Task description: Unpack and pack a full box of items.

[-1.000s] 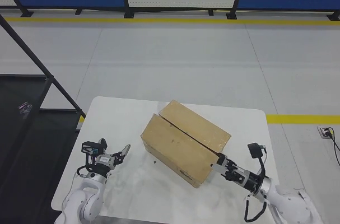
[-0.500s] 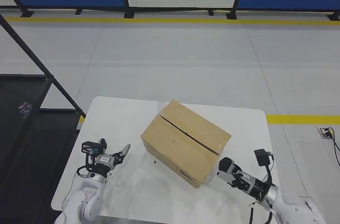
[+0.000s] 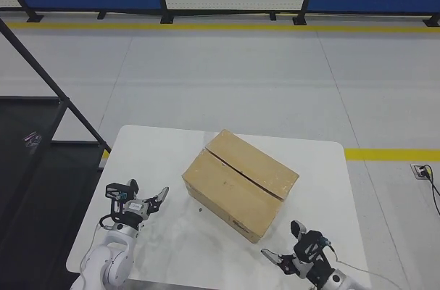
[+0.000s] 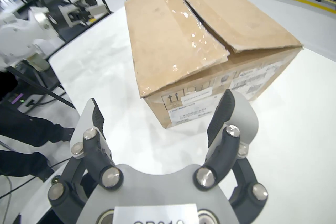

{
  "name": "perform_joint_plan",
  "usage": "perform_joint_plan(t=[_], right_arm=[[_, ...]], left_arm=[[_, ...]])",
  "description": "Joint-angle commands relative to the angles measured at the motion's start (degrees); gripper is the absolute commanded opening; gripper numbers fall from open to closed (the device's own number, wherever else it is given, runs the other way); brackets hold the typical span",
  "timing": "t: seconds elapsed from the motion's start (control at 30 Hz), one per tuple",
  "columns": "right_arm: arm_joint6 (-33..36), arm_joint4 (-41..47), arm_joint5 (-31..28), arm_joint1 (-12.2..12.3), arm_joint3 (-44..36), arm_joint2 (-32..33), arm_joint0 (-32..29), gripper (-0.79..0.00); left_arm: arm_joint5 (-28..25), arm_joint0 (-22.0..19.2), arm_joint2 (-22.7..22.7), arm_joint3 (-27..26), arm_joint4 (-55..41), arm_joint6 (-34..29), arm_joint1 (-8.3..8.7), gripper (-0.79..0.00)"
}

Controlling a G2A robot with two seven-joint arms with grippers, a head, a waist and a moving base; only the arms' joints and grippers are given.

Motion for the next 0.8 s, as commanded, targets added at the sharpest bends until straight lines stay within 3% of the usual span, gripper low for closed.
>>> perform_joint_plan(t=[0.0,0.23,0.43,0.77], right_arm=[[0.1,0.2,-0.8,0.0,0.0,0.1,0.0,0.000],[-1.5,-3.4,-1.5,0.1,0.2,-1.3,0.1,0.000],[-8.3,-17.5,9.9,-0.5,2.8,-7.0,-0.2,0.000],[-10.8,-20.7,19.4,-1.8,7.2,-13.3,3.1,0.000]], left_arm=[[0.0,0.0,0.0,0.0,0.0,0.0,0.00,0.000],[0.0,0.0,0.0,0.0,0.0,0.0,0.00,0.000],[0.0,0.0,0.0,0.0,0.0,0.0,0.00,0.000],[0.0,0.0,0.0,0.0,0.0,0.0,0.00,0.000]])
